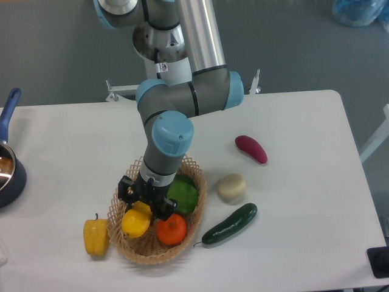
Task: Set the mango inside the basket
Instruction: 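Lower the mango into the basket beside the orange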
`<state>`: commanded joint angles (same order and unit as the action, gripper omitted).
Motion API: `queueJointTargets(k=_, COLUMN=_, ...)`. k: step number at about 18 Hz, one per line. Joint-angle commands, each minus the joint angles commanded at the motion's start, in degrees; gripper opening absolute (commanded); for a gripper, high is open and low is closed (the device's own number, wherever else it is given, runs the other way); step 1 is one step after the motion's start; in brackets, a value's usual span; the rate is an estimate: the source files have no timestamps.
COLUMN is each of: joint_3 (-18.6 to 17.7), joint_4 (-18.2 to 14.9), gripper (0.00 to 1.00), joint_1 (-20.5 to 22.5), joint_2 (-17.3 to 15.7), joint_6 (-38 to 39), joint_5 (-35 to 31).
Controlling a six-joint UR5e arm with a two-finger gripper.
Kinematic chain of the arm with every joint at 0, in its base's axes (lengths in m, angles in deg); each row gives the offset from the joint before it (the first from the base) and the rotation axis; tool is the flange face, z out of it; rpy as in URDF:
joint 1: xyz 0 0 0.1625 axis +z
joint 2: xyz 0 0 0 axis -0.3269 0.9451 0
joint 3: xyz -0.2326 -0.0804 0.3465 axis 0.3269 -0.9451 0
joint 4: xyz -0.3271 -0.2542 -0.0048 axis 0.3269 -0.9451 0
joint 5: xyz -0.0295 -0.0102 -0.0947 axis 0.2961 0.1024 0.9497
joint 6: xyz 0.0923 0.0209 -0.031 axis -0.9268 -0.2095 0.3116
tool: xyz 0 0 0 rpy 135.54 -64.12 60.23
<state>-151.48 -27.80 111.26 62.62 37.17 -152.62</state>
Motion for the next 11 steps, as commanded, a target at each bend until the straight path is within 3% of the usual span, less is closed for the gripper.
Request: queueJointTargets(k=11, joint_3=2.2, joint_4=0.0, gripper=0.21, joint_1=-0.8, joint_2=2.1, joint_6=1.5, joint_5=-0.2)
